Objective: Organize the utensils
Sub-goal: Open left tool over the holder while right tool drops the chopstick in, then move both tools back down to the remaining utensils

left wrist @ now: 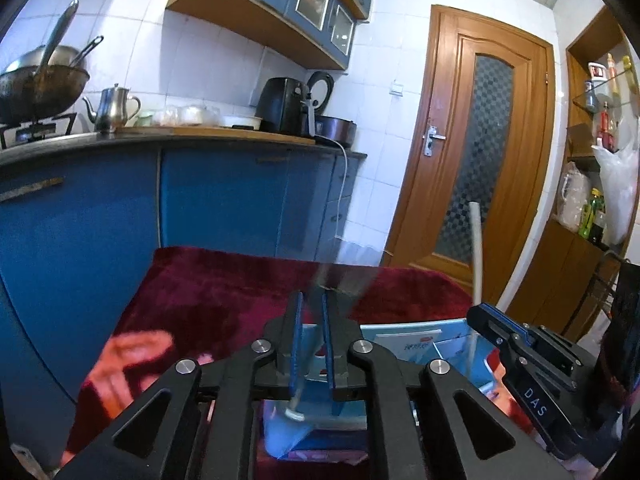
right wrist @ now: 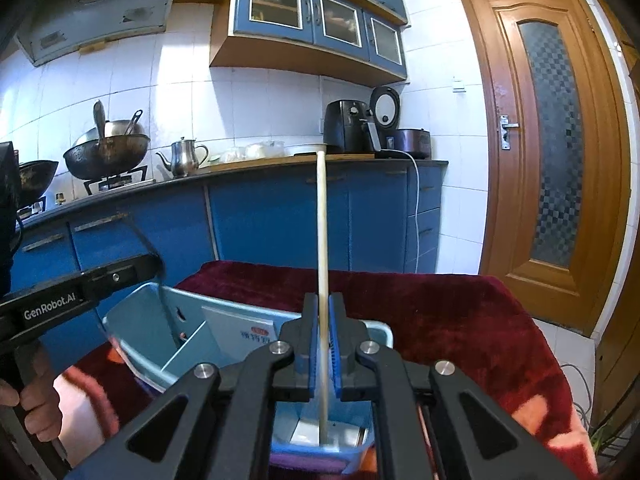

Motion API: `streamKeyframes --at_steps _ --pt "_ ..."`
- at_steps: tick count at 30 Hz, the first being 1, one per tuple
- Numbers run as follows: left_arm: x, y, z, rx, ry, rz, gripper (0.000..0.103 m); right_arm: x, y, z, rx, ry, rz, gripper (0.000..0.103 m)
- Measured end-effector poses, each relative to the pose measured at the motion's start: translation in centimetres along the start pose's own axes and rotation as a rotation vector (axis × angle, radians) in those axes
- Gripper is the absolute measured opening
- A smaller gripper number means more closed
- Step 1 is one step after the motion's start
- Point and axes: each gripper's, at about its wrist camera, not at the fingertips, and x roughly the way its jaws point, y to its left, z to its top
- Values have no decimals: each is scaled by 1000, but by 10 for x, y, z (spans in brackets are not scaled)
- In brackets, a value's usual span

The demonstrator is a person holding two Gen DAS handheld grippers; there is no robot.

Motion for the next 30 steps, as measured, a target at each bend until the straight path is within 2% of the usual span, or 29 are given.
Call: streamKeyframes --at_steps 2,7,14,30 --pt "-6 -2 1 13 -10 -1 19 -3 0 0 5 2 6 19" --pt "-22 -7 3 28 -21 -13 22 -11 1 2 5 -8 11 20" --pt "-38 -7 3 15 1 -27 22 -27 -1 7 14 -9 12 23" --pt "-75 1 -14 -9 165 -17 22 -87 -3 3 47 103 1 24"
